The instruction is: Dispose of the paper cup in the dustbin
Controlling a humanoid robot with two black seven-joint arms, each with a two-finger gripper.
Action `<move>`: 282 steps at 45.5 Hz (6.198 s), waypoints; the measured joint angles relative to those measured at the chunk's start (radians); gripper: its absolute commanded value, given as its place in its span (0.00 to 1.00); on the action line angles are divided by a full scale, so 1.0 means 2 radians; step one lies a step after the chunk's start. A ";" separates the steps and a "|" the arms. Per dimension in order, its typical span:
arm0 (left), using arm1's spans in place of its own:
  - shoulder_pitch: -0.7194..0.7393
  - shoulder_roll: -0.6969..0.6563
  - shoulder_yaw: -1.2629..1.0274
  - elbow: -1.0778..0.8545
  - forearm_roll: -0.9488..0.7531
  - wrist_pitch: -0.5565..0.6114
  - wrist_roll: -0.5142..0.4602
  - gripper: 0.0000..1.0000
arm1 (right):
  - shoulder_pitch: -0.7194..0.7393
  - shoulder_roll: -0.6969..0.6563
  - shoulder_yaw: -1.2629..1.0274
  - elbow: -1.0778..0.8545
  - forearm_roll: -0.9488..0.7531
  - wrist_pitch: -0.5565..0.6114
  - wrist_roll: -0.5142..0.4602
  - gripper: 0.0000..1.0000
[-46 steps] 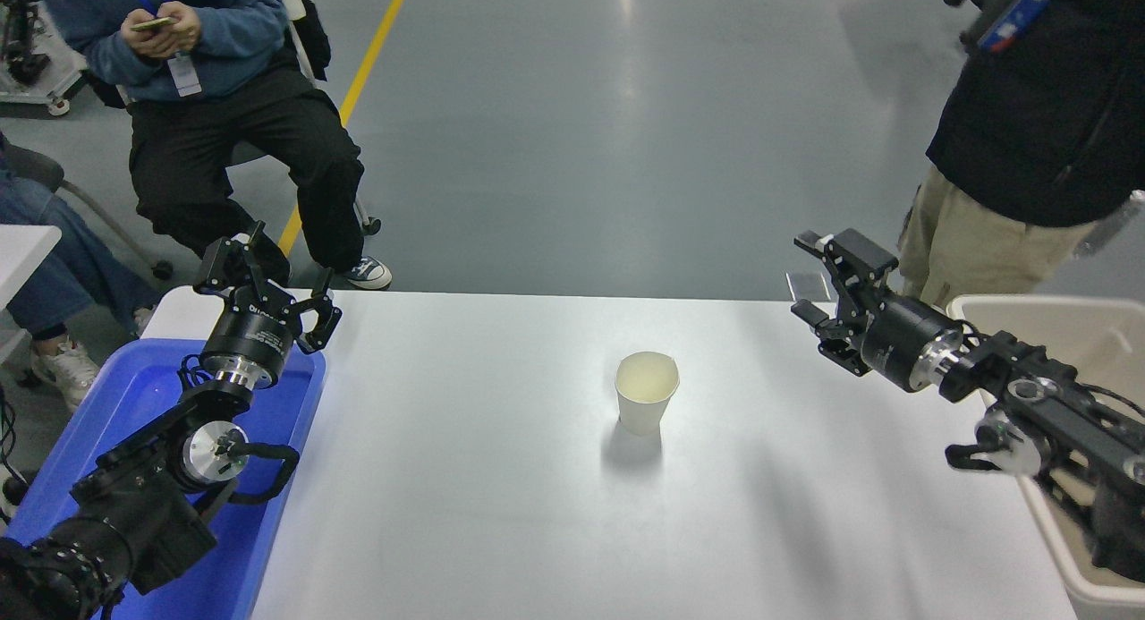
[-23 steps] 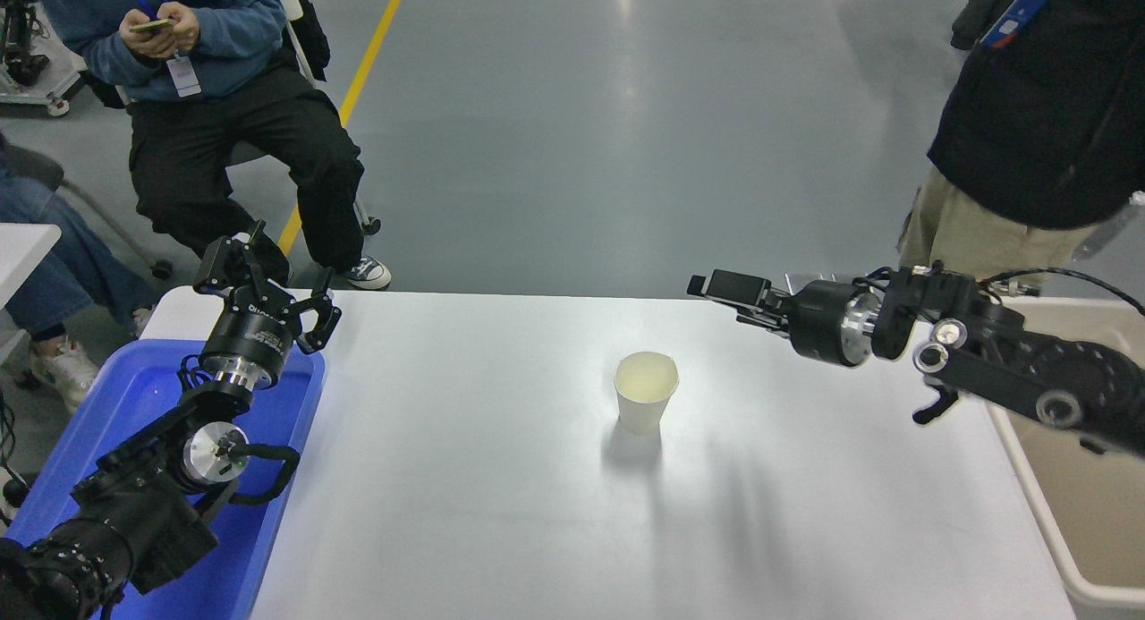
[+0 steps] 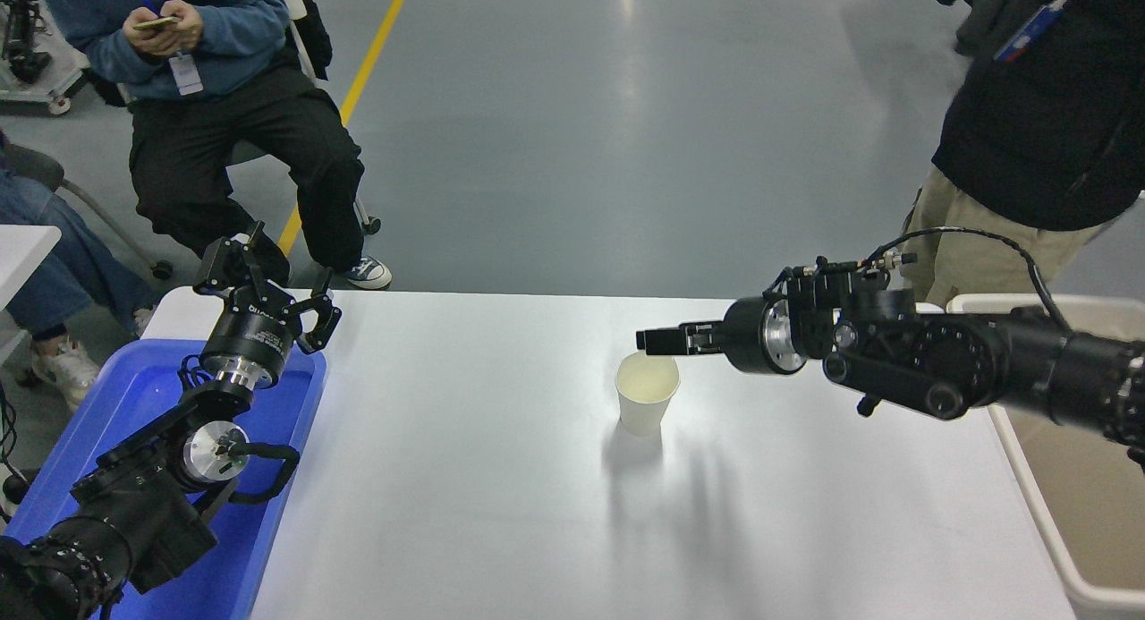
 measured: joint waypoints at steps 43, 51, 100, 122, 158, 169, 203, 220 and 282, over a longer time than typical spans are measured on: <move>0.000 0.000 0.000 0.000 0.000 0.000 0.000 1.00 | -0.025 0.074 -0.046 -0.092 -0.001 -0.004 0.003 0.83; 0.000 0.000 0.000 0.000 0.000 0.000 0.000 1.00 | -0.027 0.077 -0.058 -0.097 -0.003 -0.005 0.004 0.39; 0.000 0.000 0.000 0.000 0.000 0.000 0.000 1.00 | 0.054 0.053 -0.077 -0.046 0.026 0.054 0.021 0.00; 0.000 0.000 0.000 0.000 0.000 0.000 0.000 1.00 | 0.214 -0.027 -0.077 0.060 0.041 0.136 0.026 0.00; 0.000 0.000 0.000 0.000 0.000 0.000 -0.001 1.00 | 0.283 -0.123 -0.080 0.096 0.035 0.171 0.026 0.00; 0.000 0.000 0.000 0.000 0.000 0.000 0.000 1.00 | 0.248 -0.207 -0.074 0.077 0.034 0.161 0.028 0.00; 0.000 0.000 0.000 0.000 0.000 0.000 -0.001 1.00 | 0.022 -0.372 0.014 -0.057 0.071 0.064 0.037 0.00; 0.000 0.000 0.000 0.000 0.000 0.000 -0.001 1.00 | -0.125 -0.337 0.092 -0.184 0.165 0.039 0.038 0.00; 0.000 0.000 0.000 0.000 0.000 0.000 -0.001 1.00 | -0.319 -0.085 0.203 -0.451 0.430 -0.116 -0.010 0.02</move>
